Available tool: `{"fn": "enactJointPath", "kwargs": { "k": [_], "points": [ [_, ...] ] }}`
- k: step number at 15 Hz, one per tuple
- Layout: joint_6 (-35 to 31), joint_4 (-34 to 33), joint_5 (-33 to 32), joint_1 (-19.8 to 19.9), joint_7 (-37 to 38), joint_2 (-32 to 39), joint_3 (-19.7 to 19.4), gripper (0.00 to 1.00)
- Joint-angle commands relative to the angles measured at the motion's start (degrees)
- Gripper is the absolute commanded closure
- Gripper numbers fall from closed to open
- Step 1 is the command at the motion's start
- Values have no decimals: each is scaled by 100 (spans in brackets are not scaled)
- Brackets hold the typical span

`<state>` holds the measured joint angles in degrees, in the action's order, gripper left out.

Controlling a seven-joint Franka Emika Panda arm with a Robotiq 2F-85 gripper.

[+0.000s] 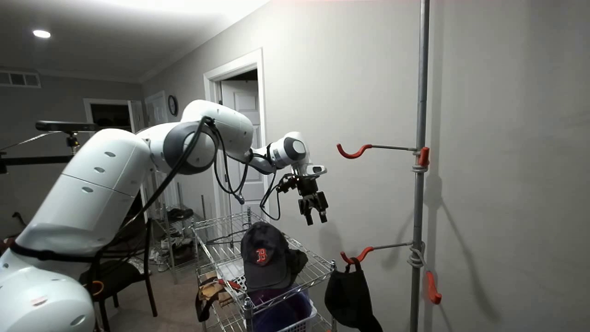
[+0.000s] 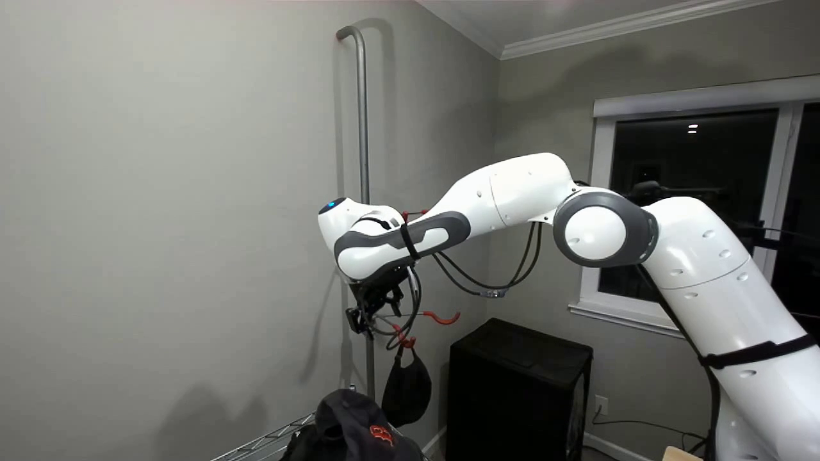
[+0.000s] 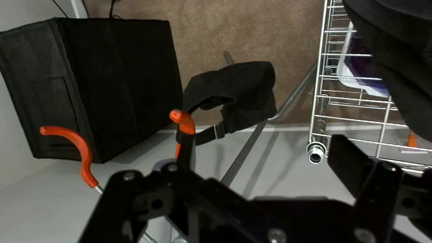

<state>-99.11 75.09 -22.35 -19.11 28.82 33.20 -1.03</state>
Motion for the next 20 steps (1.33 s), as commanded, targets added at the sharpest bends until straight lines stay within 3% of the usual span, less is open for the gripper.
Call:
{"fn": "enactJointPath", "kwargs": {
  "k": [1, 5, 9, 15, 20],
  "points": [
    [-1132, 965, -349, 40, 360, -246, -124, 0],
    [-2564, 1917, -1604, -281, 1408, -507, -508, 0],
    [-2858, 2600, -2510, -298, 2475, -808, -487, 0],
    [-3202, 3771, -2160, 300, 2499, -1583, -32, 0],
    [-4424, 4664, -1820, 888, 2024, -1939, 33, 0]
  ]
}}
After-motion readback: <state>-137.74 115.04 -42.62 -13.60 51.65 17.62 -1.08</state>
